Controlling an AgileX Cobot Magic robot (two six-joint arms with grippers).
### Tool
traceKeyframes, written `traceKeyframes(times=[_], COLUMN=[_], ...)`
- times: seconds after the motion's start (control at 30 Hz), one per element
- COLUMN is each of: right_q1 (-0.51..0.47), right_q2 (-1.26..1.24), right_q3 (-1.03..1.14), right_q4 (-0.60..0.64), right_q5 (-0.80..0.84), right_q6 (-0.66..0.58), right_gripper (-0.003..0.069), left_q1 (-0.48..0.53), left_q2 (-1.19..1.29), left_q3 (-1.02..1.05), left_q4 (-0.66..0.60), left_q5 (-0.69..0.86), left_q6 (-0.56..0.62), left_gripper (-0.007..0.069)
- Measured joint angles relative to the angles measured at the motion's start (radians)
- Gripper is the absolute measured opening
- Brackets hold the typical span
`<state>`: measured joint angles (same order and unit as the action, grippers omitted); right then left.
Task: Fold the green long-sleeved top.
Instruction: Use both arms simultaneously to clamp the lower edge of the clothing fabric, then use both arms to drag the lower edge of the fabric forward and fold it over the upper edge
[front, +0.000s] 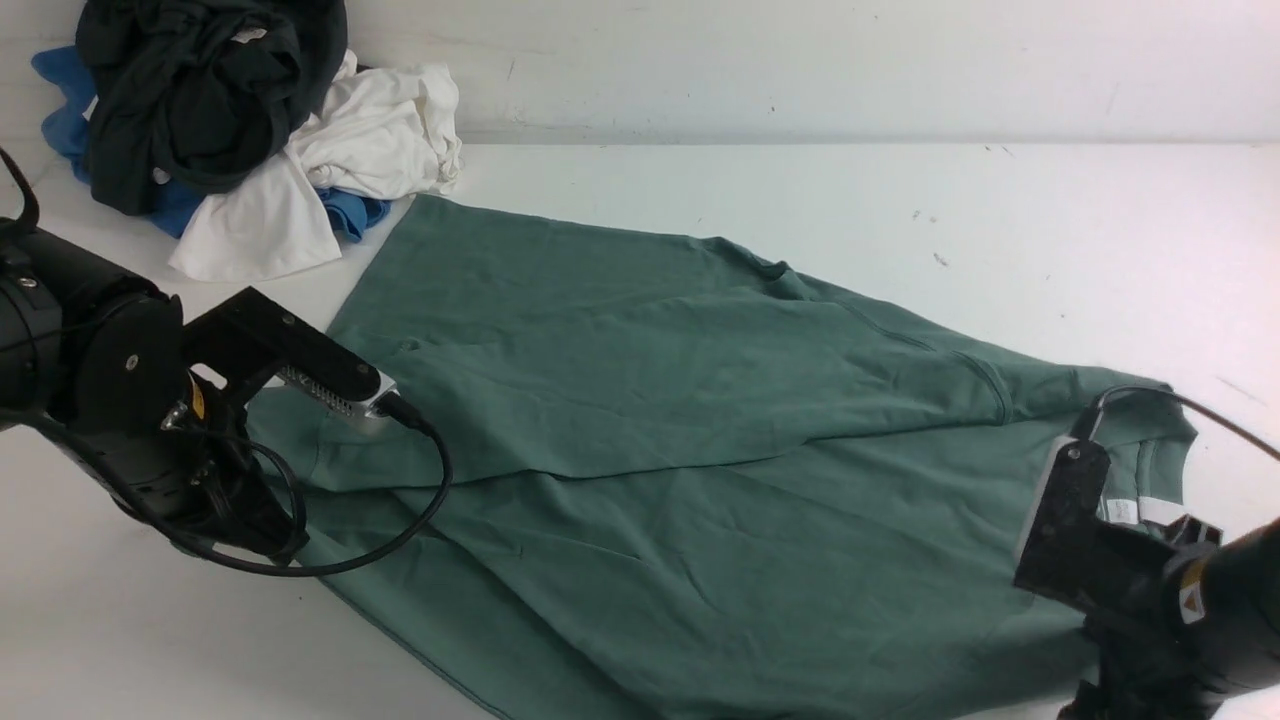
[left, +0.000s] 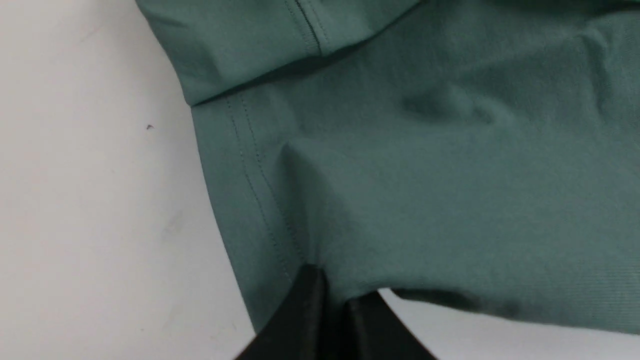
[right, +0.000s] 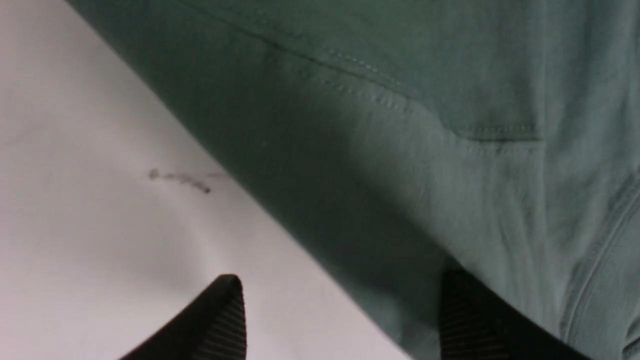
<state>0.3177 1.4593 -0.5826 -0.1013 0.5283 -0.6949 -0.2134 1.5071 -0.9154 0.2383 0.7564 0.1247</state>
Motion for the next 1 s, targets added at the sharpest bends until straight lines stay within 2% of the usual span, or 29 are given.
traceKeyframes(times=[0.1,0.13,0.17,0.23,0.33,0.5,0.57,0.63,0.7,0.8,0.83,0.93,0.97,1.0], right_q1=[0.0,0.0,0.0,0.0,-0.004,-0.069,-0.109,-0.176,-0.202,-0.258,-0.26,-0.268,-0.268,-0.269], right_q2=[0.022,0.028,0.03,0.02,-0.035,-0.13,-0.134,-0.108,-0.076,0.083,0.093,0.286,0.296,0.373], right_q3=[0.02,0.02,0.02,-0.004,-0.066,-0.189,-0.238,-0.317,-0.359,-0.489,-0.496,-0.617,-0.617,-0.674], right_q4=[-0.017,-0.022,-0.022,-0.024,-0.043,-0.154,-0.175,-0.177,-0.168,-0.138,-0.136,-0.133,-0.133,-0.133], right_q5=[-0.069,-0.09,-0.092,-0.037,0.113,0.267,0.265,0.196,0.153,0.035,0.032,0.005,0.005,0.0], right_q6=[0.0,0.003,0.004,0.042,0.139,0.3,0.324,0.335,0.336,0.327,0.326,0.325,0.325,0.334], right_gripper=[0.0355,0.0282,0.0248,0.0098,0.0011,-0.0004,-0.0004,-0.0004,-0.0004,-0.0004,-0.0004,-0.0004,-0.0004,0.0005], left_q1=[0.001,0.001,0.001,0.001,0.001,0.002,0.01,0.027,0.037,0.056,0.055,0.061,0.061,0.061], left_q2=[-0.001,-0.002,-0.002,-0.01,-0.048,-0.133,-0.13,-0.087,-0.042,0.177,0.191,0.442,0.442,0.57], left_q3=[0.0,-0.001,-0.002,-0.026,-0.061,-0.162,-0.219,-0.317,-0.382,-0.613,-0.613,-0.826,-0.826,-0.943], left_q4=[-0.009,-0.018,-0.02,-0.049,-0.087,-0.132,-0.138,-0.142,-0.145,-0.147,-0.147,-0.129,-0.129,-0.113], left_q5=[0.003,0.014,0.02,0.11,0.204,0.258,0.237,0.185,0.159,0.129,0.129,0.124,0.124,0.123], left_q6=[0.0,0.0,0.0,0.0,0.0,-0.006,-0.021,-0.045,-0.053,-0.06,-0.06,-0.059,-0.059,-0.06], left_gripper=[0.0005,0.0005,0.0005,0.0005,0.0005,0.0005,0.0005,0.0005,0.0005,0.0005,0.0005,0.0005,0.0005,0.0006])
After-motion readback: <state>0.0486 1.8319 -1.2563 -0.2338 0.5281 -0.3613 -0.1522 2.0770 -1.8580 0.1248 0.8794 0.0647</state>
